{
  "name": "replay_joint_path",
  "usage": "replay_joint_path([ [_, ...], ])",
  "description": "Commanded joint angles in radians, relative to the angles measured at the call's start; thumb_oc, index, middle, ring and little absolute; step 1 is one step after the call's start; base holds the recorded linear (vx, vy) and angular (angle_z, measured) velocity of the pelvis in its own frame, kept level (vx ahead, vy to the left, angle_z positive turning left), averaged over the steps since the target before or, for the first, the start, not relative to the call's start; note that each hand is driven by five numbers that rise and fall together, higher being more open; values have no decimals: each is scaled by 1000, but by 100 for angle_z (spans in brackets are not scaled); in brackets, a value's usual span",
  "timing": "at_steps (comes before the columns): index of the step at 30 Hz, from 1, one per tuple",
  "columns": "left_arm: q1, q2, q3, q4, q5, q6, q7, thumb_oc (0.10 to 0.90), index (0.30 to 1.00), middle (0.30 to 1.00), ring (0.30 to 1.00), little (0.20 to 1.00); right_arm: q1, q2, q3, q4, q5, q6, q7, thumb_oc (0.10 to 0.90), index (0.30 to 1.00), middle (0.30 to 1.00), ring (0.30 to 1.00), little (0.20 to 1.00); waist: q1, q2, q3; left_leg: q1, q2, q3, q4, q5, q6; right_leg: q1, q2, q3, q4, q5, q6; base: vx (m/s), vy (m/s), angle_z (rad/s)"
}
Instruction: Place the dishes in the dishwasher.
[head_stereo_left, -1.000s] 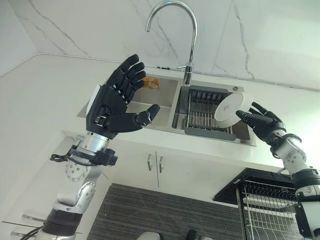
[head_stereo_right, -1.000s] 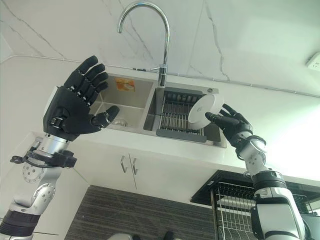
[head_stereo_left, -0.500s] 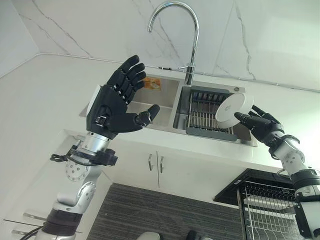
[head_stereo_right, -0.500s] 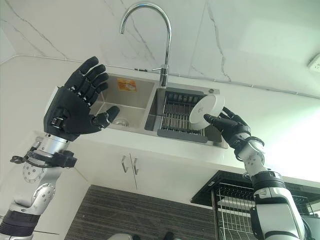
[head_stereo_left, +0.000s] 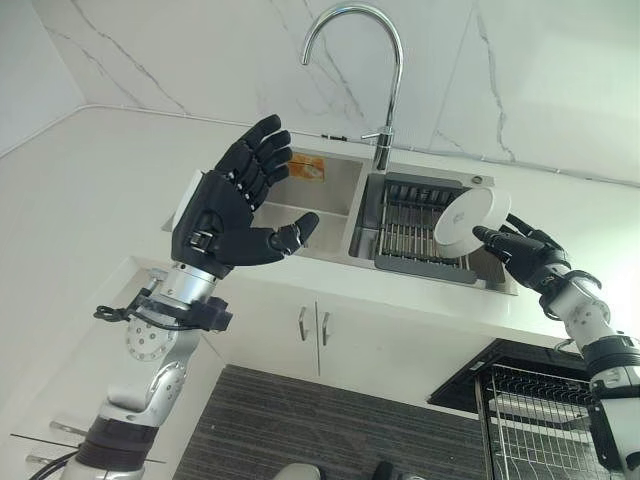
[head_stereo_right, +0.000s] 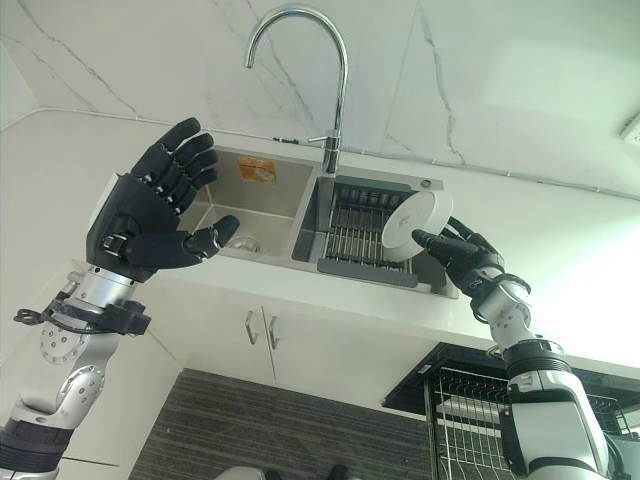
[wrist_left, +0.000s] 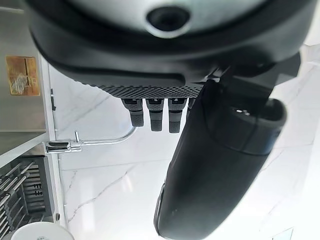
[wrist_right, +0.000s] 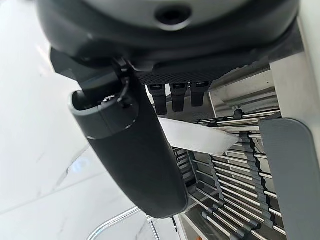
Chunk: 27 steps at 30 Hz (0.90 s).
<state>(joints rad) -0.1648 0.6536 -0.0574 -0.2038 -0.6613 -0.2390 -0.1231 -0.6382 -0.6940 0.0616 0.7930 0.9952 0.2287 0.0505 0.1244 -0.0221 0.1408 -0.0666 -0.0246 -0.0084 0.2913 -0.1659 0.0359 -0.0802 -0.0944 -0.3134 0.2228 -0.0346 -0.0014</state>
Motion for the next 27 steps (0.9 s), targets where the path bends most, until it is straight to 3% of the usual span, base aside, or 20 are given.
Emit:
replay_joint_path([
  [1, -67, 46, -3, -61, -25, -79, 1, 800, 900, 900, 900, 900, -167, -64, 18, 6, 67, -73, 8, 800, 900, 900, 900, 900, 13, -5, -95, 23, 53, 94, 9, -75, -54, 60, -7, 24, 77, -169, 64, 0, 0, 0],
  [27, -40, 53, 8, -60, -29, -80, -11, 800, 900, 900, 900, 900, -177, -77, 16, 39, 74, -80, -3, 800, 900, 900, 900, 900, 29, -3, -85, 23, 63, 77, 9, -58, -69, 82, -8, -7, 77, -179, 53, 33, -16, 6],
])
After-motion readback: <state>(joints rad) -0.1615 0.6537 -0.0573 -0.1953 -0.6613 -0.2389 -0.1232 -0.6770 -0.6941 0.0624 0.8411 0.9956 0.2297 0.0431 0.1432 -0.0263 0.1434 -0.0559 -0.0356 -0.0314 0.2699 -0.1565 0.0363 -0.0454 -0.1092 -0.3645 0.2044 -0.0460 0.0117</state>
